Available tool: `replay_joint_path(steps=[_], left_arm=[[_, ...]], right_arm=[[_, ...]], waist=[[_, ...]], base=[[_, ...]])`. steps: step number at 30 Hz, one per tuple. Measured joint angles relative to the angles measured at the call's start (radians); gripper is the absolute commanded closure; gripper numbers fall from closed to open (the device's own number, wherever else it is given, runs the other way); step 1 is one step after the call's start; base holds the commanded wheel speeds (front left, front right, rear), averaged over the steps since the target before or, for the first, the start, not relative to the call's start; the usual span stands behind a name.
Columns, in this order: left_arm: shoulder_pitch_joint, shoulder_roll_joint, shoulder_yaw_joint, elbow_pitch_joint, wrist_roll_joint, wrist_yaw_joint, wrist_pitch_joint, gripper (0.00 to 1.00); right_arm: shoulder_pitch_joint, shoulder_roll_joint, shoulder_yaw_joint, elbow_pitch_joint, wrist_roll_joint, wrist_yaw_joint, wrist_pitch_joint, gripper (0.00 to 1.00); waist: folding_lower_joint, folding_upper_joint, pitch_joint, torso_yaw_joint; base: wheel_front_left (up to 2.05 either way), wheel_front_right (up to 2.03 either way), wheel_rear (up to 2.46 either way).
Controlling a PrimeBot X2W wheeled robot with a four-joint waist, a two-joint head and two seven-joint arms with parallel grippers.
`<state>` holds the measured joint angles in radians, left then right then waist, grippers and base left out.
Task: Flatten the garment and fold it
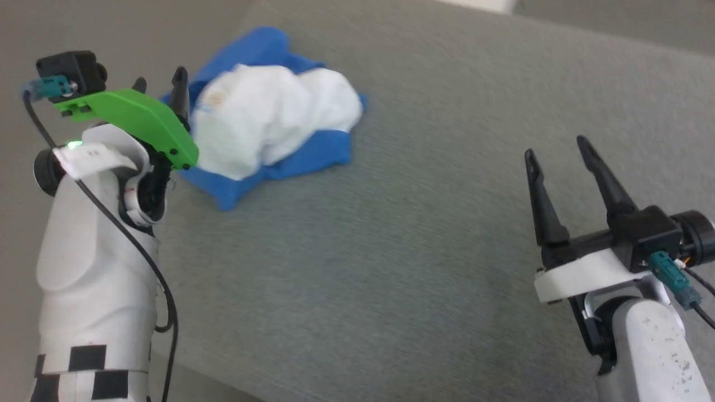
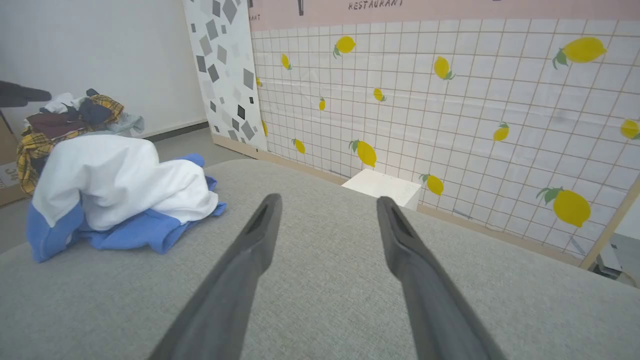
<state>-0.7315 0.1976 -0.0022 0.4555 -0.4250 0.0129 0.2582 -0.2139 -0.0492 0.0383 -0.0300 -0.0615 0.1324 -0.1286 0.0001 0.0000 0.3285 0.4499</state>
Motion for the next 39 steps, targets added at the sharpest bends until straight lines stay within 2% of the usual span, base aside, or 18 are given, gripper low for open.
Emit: replay_joint_path(steps=[2,11,14,15,16,17,19,24,27,30,35,39], left_arm=[[-0.011,0.001,0.019,0.028,-0.038,0.003,0.063,0.00],[-0.005,0.027,0.033,0.110,-0.050,0.095,0.237,0.00],[-0.004,0.061,0.040,0.102,-0.053,0.104,0.293,0.00],[-0.004,0.074,0.041,0.095,-0.055,0.108,0.313,0.10],[-0.003,0.090,0.041,0.086,-0.055,0.108,0.331,0.87],[-0.002,0.100,0.040,0.078,-0.055,0.108,0.335,1.00],[0.004,0.114,0.042,0.052,-0.045,0.108,0.296,1.00],[0.040,0.118,0.045,-0.006,0.046,0.140,-0.019,1.00],[0.021,0.145,0.040,-0.064,0.108,0.147,-0.210,1.00],[-0.012,0.154,0.016,-0.120,0.152,0.145,-0.328,1.00],[-0.074,0.140,-0.060,-0.209,0.194,0.116,-0.402,1.00],[-0.120,0.081,-0.135,-0.262,0.207,0.097,-0.415,1.00]], right_arm=[[-0.016,0.000,-0.002,0.000,-0.001,0.000,-0.007,0.00],[-0.055,0.000,-0.005,0.040,0.021,0.000,-0.051,0.00],[-0.060,0.000,0.001,0.065,0.032,0.000,-0.063,0.00],[-0.062,0.000,0.002,0.071,0.037,0.000,-0.069,0.00],[-0.065,0.000,0.002,0.075,0.041,0.000,-0.074,0.00],[-0.067,0.000,0.002,0.079,0.046,0.000,-0.077,0.00],[-0.071,0.001,0.001,0.091,0.055,0.000,-0.085,0.00],[-0.065,0.000,-0.004,0.136,0.078,0.000,-0.098,0.00],[-0.047,0.000,-0.012,0.157,0.100,0.000,-0.104,0.00],[-0.024,0.000,-0.016,0.180,0.121,0.000,-0.111,0.00],[0.016,0.000,-0.020,0.201,0.142,0.000,-0.118,0.00],[0.052,0.000,-0.027,0.214,0.151,0.000,-0.119,0.00]], waist=[[0.0000,0.0000,0.044,-0.033],[0.0001,0.0000,0.195,-0.168],[-0.0001,0.0001,0.225,-0.209],[-0.0002,0.0001,0.232,-0.223],[-0.0002,0.0001,0.237,-0.236],[-0.0002,0.0001,0.239,-0.245],[-0.0002,0.0001,0.237,-0.264],[0.0000,0.0000,0.189,-0.288],[0.0000,-0.0001,0.139,-0.300],[-0.0001,0.0000,0.080,-0.311],[-0.0001,0.0000,-0.016,-0.341],[-0.0002,0.0000,-0.086,-0.384]], base=[[0.00,0.00,0.00],[0.00,0.00,0.00],[0.00,0.00,0.00],[0.00,0.00,0.00],[0.00,0.00,0.00],[0.00,0.00,0.00],[0.00,0.00,0.00],[0.00,0.00,0.00],[0.00,0.00,0.00],[0.00,0.00,0.00],[0.00,0.00,0.00],[0.00,0.00,0.00]])
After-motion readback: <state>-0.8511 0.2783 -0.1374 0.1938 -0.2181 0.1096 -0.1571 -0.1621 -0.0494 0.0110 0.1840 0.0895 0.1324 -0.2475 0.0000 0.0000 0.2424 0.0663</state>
